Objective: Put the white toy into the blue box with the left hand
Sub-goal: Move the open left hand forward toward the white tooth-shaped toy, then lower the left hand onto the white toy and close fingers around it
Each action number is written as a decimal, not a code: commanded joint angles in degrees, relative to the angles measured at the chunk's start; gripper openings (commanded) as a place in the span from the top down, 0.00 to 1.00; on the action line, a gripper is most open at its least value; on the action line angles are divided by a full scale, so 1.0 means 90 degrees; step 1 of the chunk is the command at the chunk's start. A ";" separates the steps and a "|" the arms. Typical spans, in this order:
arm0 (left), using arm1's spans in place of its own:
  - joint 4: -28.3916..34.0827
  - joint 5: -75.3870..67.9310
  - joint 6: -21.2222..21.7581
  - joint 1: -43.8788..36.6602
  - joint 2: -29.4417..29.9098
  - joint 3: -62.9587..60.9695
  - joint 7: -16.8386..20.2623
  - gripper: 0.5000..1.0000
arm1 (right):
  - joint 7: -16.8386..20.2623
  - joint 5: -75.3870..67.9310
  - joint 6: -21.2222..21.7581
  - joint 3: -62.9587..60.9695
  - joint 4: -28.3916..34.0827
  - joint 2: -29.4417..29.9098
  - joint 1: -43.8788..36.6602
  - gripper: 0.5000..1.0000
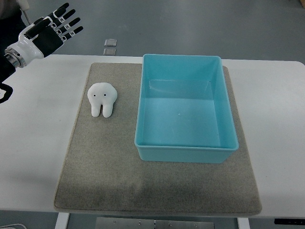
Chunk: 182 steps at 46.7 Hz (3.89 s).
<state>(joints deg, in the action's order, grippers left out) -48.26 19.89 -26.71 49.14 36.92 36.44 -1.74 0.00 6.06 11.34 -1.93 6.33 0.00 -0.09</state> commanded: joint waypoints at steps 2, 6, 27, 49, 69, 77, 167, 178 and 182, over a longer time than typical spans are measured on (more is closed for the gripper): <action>0.0020 -0.0519 -0.0137 -0.0030 0.0019 0.0024 0.0056 0.01 | 0.0000 0.0000 0.0000 0.0000 0.0000 0.0000 0.0000 0.13; 0.0020 -0.1075 -0.0137 -0.0040 0.0028 0.0034 0.0222 0.01 | 0.0000 0.0000 0.0000 0.0000 0.0000 0.0000 0.0000 0.13; -0.0165 -0.4796 -0.0147 -0.0010 0.0253 0.0053 0.1013 0.01 | 0.0000 0.0000 0.0000 0.0000 0.0000 0.0000 0.0000 0.13; -0.1034 -0.7268 0.0155 -0.0098 0.0995 0.0004 0.1775 0.02 | 0.0000 0.0000 0.0000 0.0000 0.0000 0.0000 0.0000 0.13; -0.2109 -0.9259 0.1288 -0.0137 0.1288 -0.0084 0.1785 0.02 | 0.0000 0.0000 0.0000 0.0000 0.0000 0.0000 0.0000 0.13; -0.2255 -1.0021 0.1318 -0.0294 0.1210 -0.0084 0.1775 0.02 | 0.0000 0.0000 0.0000 0.0000 0.0000 0.0000 0.0000 0.13; -0.1543 -1.1819 0.2480 -0.0284 -0.0216 -0.1031 0.0779 0.28 | 0.0000 0.0000 0.0000 0.0000 0.0000 0.0000 0.0000 0.13; -0.1543 -1.1956 0.2480 -0.0264 -0.0216 -0.1041 0.0779 0.44 | 0.0000 0.0000 0.0000 0.0000 0.0000 0.0000 0.0000 0.13; -0.1552 -1.1956 0.2480 -0.0255 -0.0216 -0.1031 0.0779 0.47 | 0.0000 0.0000 0.0000 0.0000 0.0000 0.0000 0.0000 0.13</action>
<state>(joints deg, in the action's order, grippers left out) -62.17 -87.67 -4.40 46.70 34.98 27.07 5.27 0.02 6.06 11.34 -1.93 6.33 0.00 -0.09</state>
